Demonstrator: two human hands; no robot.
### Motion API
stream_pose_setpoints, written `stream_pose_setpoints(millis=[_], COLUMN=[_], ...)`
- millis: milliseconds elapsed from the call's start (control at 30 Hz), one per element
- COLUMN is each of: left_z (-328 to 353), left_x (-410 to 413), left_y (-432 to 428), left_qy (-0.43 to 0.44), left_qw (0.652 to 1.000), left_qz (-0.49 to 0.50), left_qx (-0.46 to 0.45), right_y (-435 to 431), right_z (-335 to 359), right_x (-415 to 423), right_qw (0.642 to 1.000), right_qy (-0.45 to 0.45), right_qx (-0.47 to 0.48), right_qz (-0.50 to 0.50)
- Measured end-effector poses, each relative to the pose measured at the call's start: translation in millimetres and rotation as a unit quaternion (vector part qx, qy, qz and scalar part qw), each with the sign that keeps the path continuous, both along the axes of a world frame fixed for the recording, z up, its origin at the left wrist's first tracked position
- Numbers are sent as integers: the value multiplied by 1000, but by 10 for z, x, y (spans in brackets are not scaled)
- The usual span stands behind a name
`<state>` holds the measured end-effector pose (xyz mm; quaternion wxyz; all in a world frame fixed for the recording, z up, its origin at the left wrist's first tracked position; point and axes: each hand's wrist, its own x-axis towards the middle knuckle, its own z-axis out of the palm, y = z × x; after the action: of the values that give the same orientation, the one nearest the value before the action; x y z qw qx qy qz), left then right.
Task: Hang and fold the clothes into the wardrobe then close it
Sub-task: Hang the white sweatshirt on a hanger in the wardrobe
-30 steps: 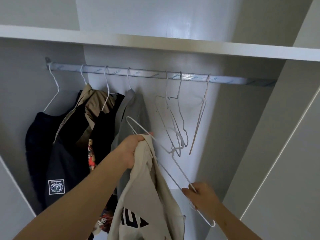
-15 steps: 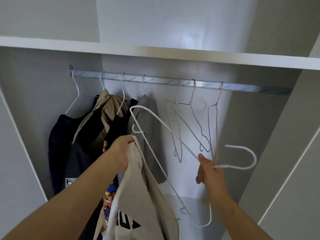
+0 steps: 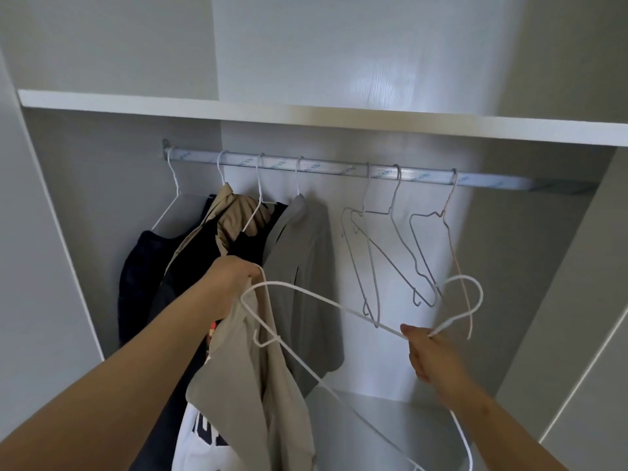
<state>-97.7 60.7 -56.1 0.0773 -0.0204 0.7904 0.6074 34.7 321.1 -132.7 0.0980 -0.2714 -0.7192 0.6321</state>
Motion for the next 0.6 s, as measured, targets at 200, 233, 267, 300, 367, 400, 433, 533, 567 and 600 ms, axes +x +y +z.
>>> stream_pose_setpoints(millis=[200, 233, 267, 300, 367, 400, 433, 533, 567, 600], left_z=[-120, -141, -158, -176, -222, -243, -260, -297, -309, -325], left_x=[-11, 9, 26, 42, 71, 88, 101, 133, 140, 147], left_y=[13, 22, 31, 40, 47, 54, 60, 67, 63, 61], left_qy=[125, 150, 167, 182, 207, 214, 217, 211, 204, 195], left_qw=[987, 980, 973, 966, 953, 948, 946, 949, 953, 957], left_qz=[-8, -11, -13, -18, -29, -31, -35, -38, -33, -28], left_qx=[-98, -130, -158, -181, -221, -231, -239, -232, -223, -212], right_y=[8, -8, -28, -40, -50, -43, -27, -16, -30, -57], right_z=[15, 20, 30, 35, 50, 69, 87, 115, 109, 105], right_x=[42, 44, 46, 50, 74, 86, 93, 114, 120, 122], right_qw=[999, 998, 997, 995, 991, 989, 986, 981, 979, 976], right_qy=[-9, -10, -11, -8, 1, 7, 11, 8, 12, 19], right_qx=[52, 67, 81, 95, 130, 149, 164, 194, 203, 214], right_qz=[-5, -5, -4, -3, -6, -10, -13, -19, -20, -22])
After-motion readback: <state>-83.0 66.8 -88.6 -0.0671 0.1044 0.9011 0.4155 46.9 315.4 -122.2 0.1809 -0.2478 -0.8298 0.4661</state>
